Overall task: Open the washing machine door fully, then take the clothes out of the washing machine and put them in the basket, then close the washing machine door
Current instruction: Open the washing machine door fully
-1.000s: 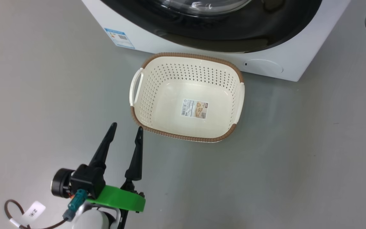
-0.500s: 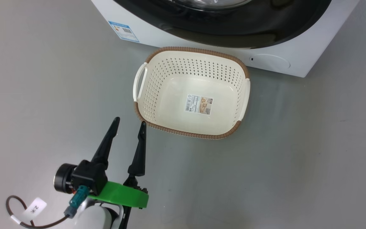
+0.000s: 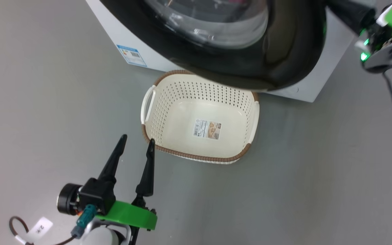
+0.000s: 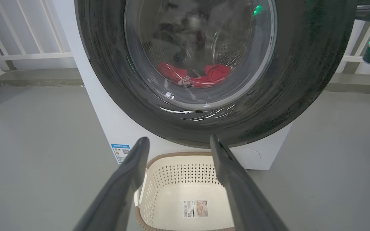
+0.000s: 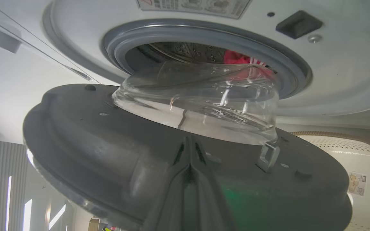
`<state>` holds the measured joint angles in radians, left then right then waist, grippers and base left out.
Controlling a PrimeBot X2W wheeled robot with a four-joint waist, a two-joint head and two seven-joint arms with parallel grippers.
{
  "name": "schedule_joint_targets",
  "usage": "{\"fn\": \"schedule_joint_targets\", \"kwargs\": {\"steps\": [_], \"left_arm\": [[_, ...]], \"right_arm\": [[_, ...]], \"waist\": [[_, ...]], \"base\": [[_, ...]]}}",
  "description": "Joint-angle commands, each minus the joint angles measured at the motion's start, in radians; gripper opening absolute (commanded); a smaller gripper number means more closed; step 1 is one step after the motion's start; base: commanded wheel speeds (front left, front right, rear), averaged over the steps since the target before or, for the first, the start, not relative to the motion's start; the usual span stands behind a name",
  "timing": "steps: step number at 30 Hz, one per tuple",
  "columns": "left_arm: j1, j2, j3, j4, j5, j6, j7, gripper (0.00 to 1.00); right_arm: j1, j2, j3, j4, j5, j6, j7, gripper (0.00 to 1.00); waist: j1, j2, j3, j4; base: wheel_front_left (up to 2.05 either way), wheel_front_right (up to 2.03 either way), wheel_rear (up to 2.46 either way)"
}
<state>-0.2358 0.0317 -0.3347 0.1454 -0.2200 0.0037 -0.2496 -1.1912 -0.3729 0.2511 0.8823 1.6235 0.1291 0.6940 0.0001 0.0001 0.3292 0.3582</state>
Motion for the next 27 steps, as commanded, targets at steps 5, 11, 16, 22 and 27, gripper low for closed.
{"fn": "schedule_joint_targets", "kwargs": {"steps": [5,11,16,22,27], "left_arm": [[0.024,0.018,0.043,-0.015,0.018,-0.008,-0.012,1.0],[0.046,0.018,0.046,-0.01,0.027,-0.01,-0.012,1.0],[0.058,0.018,0.046,-0.009,0.032,-0.012,-0.012,1.0],[0.079,0.018,0.052,-0.012,0.034,-0.01,-0.012,1.0],[0.094,0.018,0.056,-0.014,0.034,-0.009,-0.012,1.0]], "right_arm": [[0.075,0.043,0.033,-0.067,-0.011,0.002,0.031,0.0],[0.138,0.056,0.051,-0.102,-0.015,0.002,0.057,0.0],[0.196,0.071,0.071,-0.149,-0.019,0.002,0.079,0.0],[0.261,0.093,0.092,-0.228,-0.017,0.002,0.106,0.0],[0.303,0.112,0.115,-0.276,-0.023,0.002,0.124,0.0]], "waist": [[-0.0001,-0.0001,-0.041,-0.001],[-0.0001,-0.0001,-0.073,-0.002],[-0.0001,-0.0001,-0.099,0.002],[-0.0001,-0.0001,-0.121,0.009],[-0.0001,-0.0001,-0.135,0.02]], "base": [[0.0,0.0,0.0],[0.0,0.0,0.0],[0.0,0.0,0.0],[0.0,0.0,0.0],[0.0,0.0,0.0]]}}
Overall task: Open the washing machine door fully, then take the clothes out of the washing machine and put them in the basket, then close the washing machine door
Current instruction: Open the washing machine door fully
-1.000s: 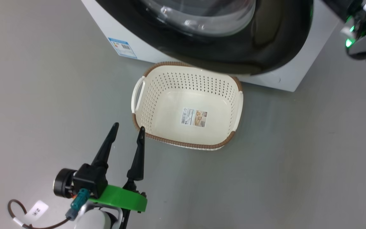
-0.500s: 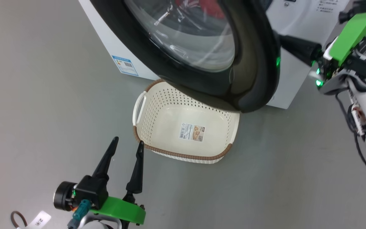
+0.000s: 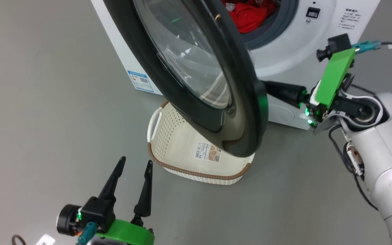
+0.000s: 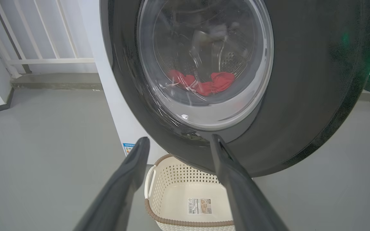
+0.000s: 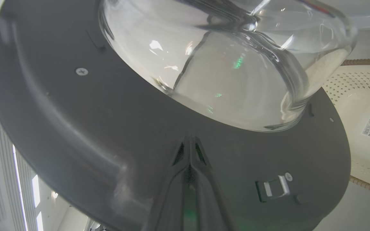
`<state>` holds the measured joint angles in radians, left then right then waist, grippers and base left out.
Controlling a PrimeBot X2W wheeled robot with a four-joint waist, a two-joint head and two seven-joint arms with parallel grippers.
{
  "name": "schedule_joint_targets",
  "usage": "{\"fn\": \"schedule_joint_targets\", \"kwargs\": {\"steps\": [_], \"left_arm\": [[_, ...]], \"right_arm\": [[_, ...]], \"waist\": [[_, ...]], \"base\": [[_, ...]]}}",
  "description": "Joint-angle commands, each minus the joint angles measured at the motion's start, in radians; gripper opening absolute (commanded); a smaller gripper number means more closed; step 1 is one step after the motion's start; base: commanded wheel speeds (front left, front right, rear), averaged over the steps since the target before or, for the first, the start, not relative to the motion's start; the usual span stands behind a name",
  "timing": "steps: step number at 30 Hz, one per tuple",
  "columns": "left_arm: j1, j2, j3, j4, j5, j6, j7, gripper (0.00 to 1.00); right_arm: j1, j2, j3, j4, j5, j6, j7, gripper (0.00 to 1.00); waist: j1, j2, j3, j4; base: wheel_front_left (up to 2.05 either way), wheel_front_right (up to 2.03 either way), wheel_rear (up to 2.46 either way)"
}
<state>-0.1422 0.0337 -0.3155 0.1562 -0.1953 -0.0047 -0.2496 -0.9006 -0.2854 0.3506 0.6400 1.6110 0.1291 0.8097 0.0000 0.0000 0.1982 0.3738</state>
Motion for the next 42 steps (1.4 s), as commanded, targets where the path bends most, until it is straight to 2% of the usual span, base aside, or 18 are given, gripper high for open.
{"fn": "schedule_joint_targets", "kwargs": {"steps": [1,18,31,42], "left_arm": [[0.002,0.017,0.036,-0.024,0.008,0.0,-0.012,1.0],[0.014,0.017,0.056,0.002,-0.007,0.032,-0.012,1.0],[0.043,0.017,0.085,0.025,0.002,0.024,-0.012,1.0],[0.058,0.017,0.104,0.012,0.004,0.031,-0.012,1.0]], "right_arm": [[0.02,0.028,0.02,-0.041,-0.011,0.002,0.012,0.0],[0.108,0.13,0.088,-0.121,-0.018,0.002,0.043,0.0],[0.149,0.183,0.117,-0.13,-0.026,0.002,0.028,0.0],[0.111,0.221,0.163,-0.118,-0.046,0.002,-0.004,0.0]], "waist": [[0.0,0.0,-0.007,0.007],[0.0,0.0,-0.044,0.092],[0.0,0.0,-0.076,0.158],[0.0,0.0,-0.065,0.17]], "base": [[0.0,0.0,0.0],[0.0,0.0,0.0],[0.0,0.0,0.0],[0.0,0.0,0.0]]}}
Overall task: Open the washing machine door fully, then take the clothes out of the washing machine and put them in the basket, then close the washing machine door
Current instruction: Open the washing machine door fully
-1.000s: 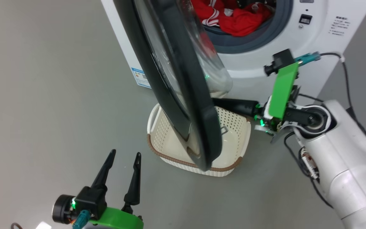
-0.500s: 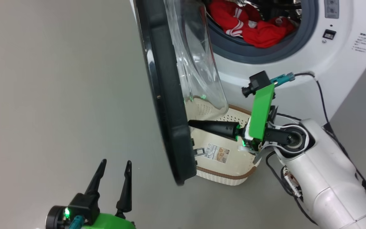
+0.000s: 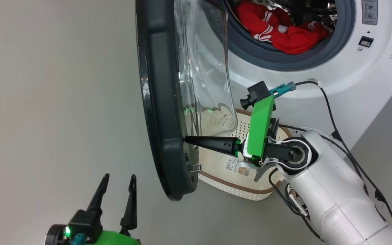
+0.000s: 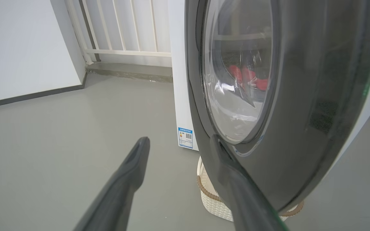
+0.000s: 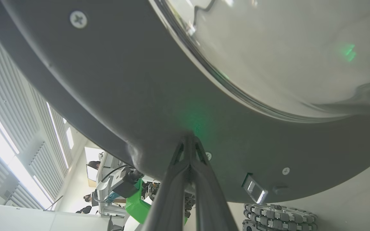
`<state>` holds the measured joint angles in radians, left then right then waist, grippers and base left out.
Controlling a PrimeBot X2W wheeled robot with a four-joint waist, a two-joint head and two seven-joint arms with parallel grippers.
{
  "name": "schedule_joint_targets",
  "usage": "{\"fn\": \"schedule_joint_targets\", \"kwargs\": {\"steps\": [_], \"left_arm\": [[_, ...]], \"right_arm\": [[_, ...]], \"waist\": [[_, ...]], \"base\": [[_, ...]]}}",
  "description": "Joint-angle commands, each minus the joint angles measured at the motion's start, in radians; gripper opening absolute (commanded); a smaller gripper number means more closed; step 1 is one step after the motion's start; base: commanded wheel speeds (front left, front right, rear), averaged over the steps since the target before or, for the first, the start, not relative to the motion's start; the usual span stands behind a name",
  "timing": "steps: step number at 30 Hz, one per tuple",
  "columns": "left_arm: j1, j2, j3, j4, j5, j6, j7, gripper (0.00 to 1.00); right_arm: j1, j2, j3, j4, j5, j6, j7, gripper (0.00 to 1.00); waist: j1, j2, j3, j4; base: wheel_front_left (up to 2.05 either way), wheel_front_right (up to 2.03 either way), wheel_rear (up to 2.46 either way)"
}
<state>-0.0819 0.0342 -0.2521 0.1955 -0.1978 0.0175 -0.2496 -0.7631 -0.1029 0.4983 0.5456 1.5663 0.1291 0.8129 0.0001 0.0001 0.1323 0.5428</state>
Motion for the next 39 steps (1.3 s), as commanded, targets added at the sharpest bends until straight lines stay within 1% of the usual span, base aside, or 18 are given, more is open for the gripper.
{"fn": "schedule_joint_targets", "kwargs": {"steps": [1,14,15,16,17,24,31,39], "left_arm": [[-0.002,0.016,0.043,-0.028,0.007,0.011,-0.012,1.0],[-0.002,0.016,0.051,-0.032,0.003,0.017,-0.012,1.0],[-0.002,0.016,0.05,-0.03,0.004,0.015,-0.012,1.0],[-0.002,0.016,0.049,-0.027,0.007,0.013,-0.012,1.0],[-0.001,0.016,0.05,-0.019,0.011,0.01,-0.012,1.0],[-0.001,0.016,0.065,0.005,0.022,-0.006,-0.012,1.0],[-0.007,0.016,0.09,0.02,0.035,-0.021,-0.012,1.0],[-0.006,0.016,0.126,0.03,0.051,-0.033,-0.012,1.0]], "right_arm": [[-0.029,0.041,0.018,-0.022,0.001,0.002,-0.01,0.0],[-0.049,0.052,0.06,-0.017,0.04,0.002,-0.041,0.0],[-0.046,0.052,0.06,-0.019,0.038,0.002,-0.045,0.32],[-0.04,0.052,0.058,-0.021,0.037,0.002,-0.047,0.5],[-0.027,0.045,0.052,-0.022,0.031,0.002,-0.059,1.0],[0.026,0.008,0.03,-0.036,0.018,0.002,-0.095,1.0],[0.094,-0.069,0.008,-0.061,-0.011,0.002,-0.137,1.0],[0.182,-0.149,0.003,-0.097,-0.061,0.002,-0.225,1.0]], "waist": [[-0.0001,-0.0001,0.002,0.001],[-0.0001,-0.0001,0.005,0.003],[-0.0001,-0.0001,0.003,0.002],[-0.0001,-0.0001,0.001,0.001],[-0.0001,-0.0001,-0.006,-0.002],[-0.0001,-0.0001,-0.029,-0.011],[-0.0001,-0.0001,-0.034,-0.037],[-0.0001,-0.0001,-0.045,-0.073]], "base": [[0.0,0.0,0.0],[0.0,0.0,0.0],[0.0,0.0,0.0],[0.0,0.0,0.0],[0.0,0.0,0.0],[0.0,0.0,0.0],[0.0,0.0,0.0],[0.0,0.0,0.0]]}}
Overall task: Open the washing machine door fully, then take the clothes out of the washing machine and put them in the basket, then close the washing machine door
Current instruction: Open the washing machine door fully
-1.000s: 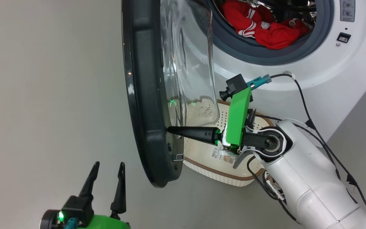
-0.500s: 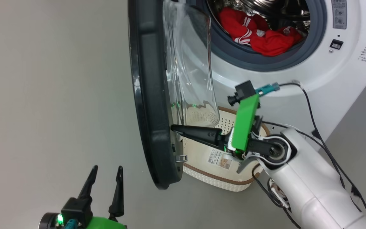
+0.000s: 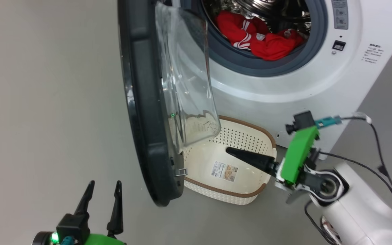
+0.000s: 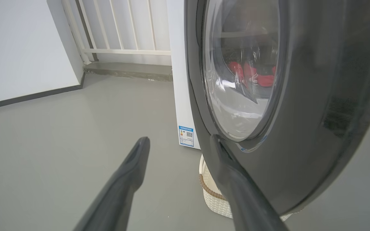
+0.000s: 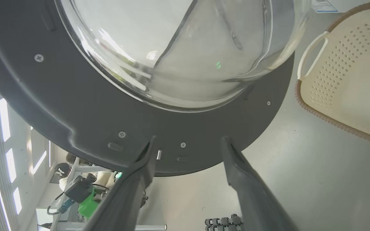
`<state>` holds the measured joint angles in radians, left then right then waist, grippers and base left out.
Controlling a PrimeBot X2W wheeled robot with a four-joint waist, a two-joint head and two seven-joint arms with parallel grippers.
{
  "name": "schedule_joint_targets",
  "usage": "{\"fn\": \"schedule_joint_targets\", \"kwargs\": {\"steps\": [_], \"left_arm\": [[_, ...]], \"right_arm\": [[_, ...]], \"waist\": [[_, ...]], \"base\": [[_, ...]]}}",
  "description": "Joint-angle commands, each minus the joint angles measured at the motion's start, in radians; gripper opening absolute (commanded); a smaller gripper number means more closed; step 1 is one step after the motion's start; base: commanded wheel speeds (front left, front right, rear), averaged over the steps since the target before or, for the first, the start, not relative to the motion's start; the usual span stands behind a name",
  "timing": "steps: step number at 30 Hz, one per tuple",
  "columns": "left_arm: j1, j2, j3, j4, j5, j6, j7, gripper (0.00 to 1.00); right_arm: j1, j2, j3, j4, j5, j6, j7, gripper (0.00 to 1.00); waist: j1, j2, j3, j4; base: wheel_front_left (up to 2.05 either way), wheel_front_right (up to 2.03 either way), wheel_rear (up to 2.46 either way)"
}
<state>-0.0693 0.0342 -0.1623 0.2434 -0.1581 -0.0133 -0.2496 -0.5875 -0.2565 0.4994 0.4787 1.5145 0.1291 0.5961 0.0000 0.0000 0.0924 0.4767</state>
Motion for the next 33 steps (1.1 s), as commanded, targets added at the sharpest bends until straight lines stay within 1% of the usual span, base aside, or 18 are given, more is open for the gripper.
{"fn": "schedule_joint_targets", "kwargs": {"steps": [1,3,9,13,16,23,26,27,29,31,32,33], "left_arm": [[-0.018,0.016,0.042,-0.017,0.014,-0.003,-0.012,1.0],[-0.016,0.016,0.051,-0.015,0.018,-0.006,-0.012,1.0],[-0.007,0.016,0.079,-0.014,0.028,-0.015,-0.012,1.0],[-0.003,0.016,0.089,-0.012,0.033,-0.019,-0.012,1.0],[0.002,0.016,0.093,-0.009,0.036,-0.021,-0.012,1.0],[0.011,0.016,0.098,-0.004,0.039,-0.023,-0.012,1.0],[0.012,0.016,0.101,-0.003,0.039,-0.022,-0.012,1.0],[0.012,0.016,0.101,-0.003,0.039,-0.022,-0.012,1.0],[0.012,0.016,0.102,-0.002,0.04,-0.022,-0.012,1.0],[0.013,0.016,0.102,-0.001,0.04,-0.022,-0.012,1.0],[0.014,0.016,0.103,-0.001,0.039,-0.021,-0.012,1.0],[0.014,0.016,0.104,-0.002,0.038,-0.02,-0.012,1.0]], "right_arm": [[0.018,-0.006,0.004,-0.031,-0.02,0.002,-0.026,1.0],[0.041,-0.026,0.01,-0.036,-0.046,0.002,-0.067,1.0],[0.104,-0.101,0.074,-0.055,-0.137,0.002,-0.186,1.0],[0.125,-0.149,0.12,-0.056,-0.21,0.002,-0.308,1.0],[0.139,-0.179,0.175,-0.046,-0.271,0.002,-0.405,1.0],[0.16,-0.207,0.282,0.009,-0.351,0.002,-0.649,1.0],[0.153,-0.218,0.335,0.037,-0.42,0.002,-0.781,1.0],[0.153,-0.218,0.335,0.037,-0.42,0.002,-0.781,1.0],[0.157,-0.211,0.355,0.063,-0.447,0.002,-0.833,1.0],[0.159,-0.206,0.358,0.091,-0.496,0.002,-0.853,1.0],[0.162,-0.194,0.33,0.094,-0.508,0.002,-0.856,1.0],[0.167,-0.182,0.281,0.084,-0.531,0.002,-0.857,1.0]], "waist": [[0.0,0.0,-0.008,-0.012],[0.0,0.0,-0.013,-0.02],[0.0,0.0,-0.019,-0.047],[0.0,0.0,-0.022,-0.059],[0.0,0.0,-0.029,-0.066],[0.0,0.0,-0.037,-0.073],[0.0,0.0,-0.039,-0.073],[0.0,0.0,-0.039,-0.073],[0.0,0.0,-0.04,-0.072],[0.0,0.0,-0.04,-0.072],[0.0,0.0,-0.039,-0.073],[0.0,0.0,-0.038,-0.074]], "base": [[0.0,0.0,0.0],[0.0,0.0,0.0],[0.0,0.0,0.0],[0.0,0.0,0.0],[0.0,0.0,0.0],[0.0,0.0,0.0],[0.0,0.0,0.0],[0.0,0.0,0.0],[0.0,0.0,0.0],[0.0,0.0,0.0],[0.0,0.0,0.0],[0.0,0.0,0.0]]}}
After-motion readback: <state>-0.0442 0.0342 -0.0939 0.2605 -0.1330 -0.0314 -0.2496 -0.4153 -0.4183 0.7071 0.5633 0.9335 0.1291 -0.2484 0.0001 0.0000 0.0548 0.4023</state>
